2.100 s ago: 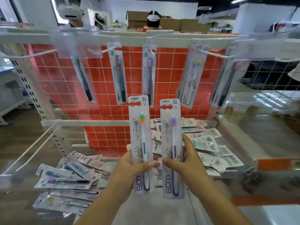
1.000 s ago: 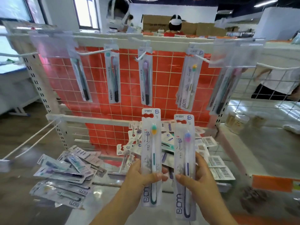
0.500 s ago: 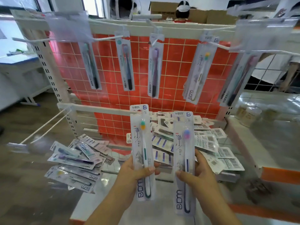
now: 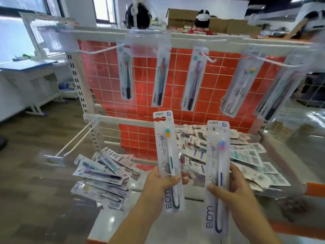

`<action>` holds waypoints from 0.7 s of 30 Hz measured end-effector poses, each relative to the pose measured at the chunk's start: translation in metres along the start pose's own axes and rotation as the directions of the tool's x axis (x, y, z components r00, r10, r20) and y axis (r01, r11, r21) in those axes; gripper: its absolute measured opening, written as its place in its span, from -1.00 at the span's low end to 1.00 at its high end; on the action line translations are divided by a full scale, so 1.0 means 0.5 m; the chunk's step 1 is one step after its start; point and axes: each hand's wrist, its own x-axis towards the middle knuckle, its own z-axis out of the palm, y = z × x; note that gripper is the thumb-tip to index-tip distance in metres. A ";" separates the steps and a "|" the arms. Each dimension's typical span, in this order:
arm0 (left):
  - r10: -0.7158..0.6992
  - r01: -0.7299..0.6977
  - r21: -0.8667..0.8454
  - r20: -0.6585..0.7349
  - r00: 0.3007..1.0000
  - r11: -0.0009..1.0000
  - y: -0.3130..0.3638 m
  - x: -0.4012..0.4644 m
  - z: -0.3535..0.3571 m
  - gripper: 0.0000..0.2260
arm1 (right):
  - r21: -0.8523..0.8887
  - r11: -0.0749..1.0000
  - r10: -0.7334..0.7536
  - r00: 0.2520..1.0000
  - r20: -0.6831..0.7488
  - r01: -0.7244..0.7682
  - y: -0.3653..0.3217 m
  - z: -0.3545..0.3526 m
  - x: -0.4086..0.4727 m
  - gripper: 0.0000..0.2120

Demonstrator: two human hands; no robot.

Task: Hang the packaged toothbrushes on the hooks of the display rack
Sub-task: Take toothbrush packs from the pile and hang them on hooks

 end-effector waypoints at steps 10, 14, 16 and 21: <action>-0.057 0.060 -0.032 0.070 0.996 0.998 -0.015 -0.025 -0.062 -0.72 | -0.037 0.999 0.015 0.997 -0.071 -0.017 0.027 0.051 -0.066 -0.42; -0.101 0.106 -0.056 0.095 0.990 0.993 -0.041 -0.043 -0.072 -0.61 | -0.063 0.997 0.029 0.997 -0.077 -0.034 0.051 0.050 -0.099 -0.45; -0.111 0.118 -0.057 0.110 0.988 0.991 -0.049 -0.058 -0.072 -0.61 | -0.066 0.997 0.036 0.996 -0.087 -0.042 0.058 0.049 -0.115 -0.45; -0.119 0.120 -0.004 0.133 0.984 0.993 -0.059 -0.090 -0.047 -0.66 | -0.047 0.998 0.027 0.993 -0.114 -0.033 0.063 0.023 -0.151 -0.45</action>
